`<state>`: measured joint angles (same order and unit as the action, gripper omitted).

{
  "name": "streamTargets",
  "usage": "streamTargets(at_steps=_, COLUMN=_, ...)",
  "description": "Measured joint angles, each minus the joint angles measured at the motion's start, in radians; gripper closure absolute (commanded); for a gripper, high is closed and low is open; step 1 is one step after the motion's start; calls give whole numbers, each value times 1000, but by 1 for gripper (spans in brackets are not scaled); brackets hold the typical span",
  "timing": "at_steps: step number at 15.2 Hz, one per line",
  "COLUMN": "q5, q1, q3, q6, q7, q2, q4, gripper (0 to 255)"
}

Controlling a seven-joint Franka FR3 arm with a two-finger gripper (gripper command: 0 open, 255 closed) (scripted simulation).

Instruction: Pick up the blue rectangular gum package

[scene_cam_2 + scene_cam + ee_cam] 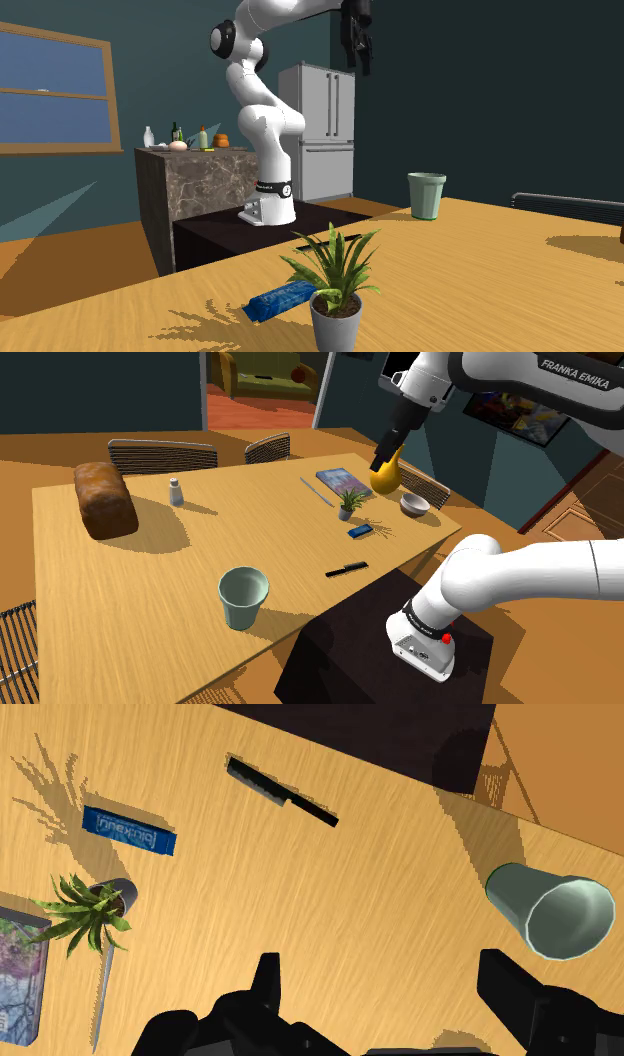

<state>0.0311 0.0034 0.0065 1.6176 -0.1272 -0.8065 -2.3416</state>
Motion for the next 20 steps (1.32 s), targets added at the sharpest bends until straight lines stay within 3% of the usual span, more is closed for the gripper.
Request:
streamTargets(at_steps=6, q5=-53, q1=12, q3=-74, q6=66, q7=-150, q2=-61, q4=-135, gripper=0)
streamTargets(at_steps=14, q5=-198, q1=11, q3=-259, q6=239, q7=-466, q2=-77, q4=-331, gripper=0)
streamTargets(at_steps=20, q5=-328, q1=-4, q3=-433, q6=410, q7=-715, q2=5, q4=-419, gripper=0)
